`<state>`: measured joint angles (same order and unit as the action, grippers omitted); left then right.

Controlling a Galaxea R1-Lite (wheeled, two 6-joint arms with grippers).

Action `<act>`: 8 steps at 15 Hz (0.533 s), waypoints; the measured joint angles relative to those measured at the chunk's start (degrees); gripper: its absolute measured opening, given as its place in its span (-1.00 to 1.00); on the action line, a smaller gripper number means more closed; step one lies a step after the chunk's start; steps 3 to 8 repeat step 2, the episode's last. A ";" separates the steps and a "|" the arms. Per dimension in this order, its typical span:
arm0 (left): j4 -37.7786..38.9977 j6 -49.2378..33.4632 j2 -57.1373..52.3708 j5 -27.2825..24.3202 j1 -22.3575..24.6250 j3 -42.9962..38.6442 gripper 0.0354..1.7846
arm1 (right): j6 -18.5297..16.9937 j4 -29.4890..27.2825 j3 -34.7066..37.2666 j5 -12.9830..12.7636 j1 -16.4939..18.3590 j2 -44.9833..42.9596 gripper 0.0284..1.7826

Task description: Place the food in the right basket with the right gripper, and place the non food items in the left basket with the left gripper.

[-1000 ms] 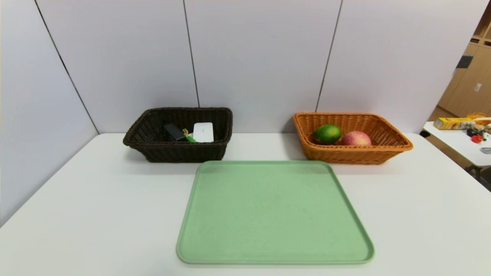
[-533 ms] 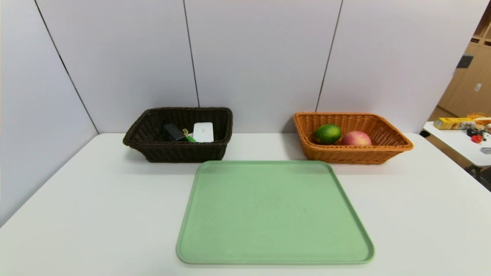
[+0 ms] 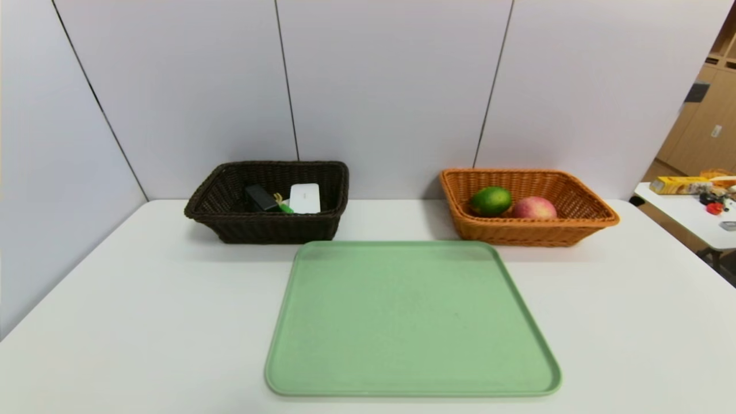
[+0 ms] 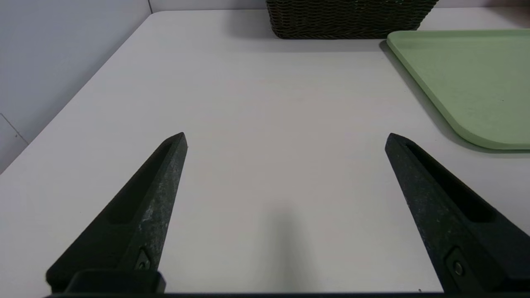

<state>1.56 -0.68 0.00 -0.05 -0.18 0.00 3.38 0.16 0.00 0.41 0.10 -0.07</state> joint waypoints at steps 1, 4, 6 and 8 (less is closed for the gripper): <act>0.00 0.02 0.00 0.02 0.00 0.00 0.89 | -0.49 0.06 0.00 -0.04 0.00 0.00 0.92; 0.00 0.00 0.00 0.05 0.00 0.00 0.89 | -1.18 0.15 0.00 -0.12 0.00 0.00 0.92; 0.00 0.00 0.00 0.05 0.00 0.00 0.89 | -1.18 0.15 0.00 -0.12 0.00 0.00 0.92; 0.00 0.00 0.00 0.05 0.00 0.00 0.89 | -1.18 0.15 0.00 -0.12 0.00 0.00 0.92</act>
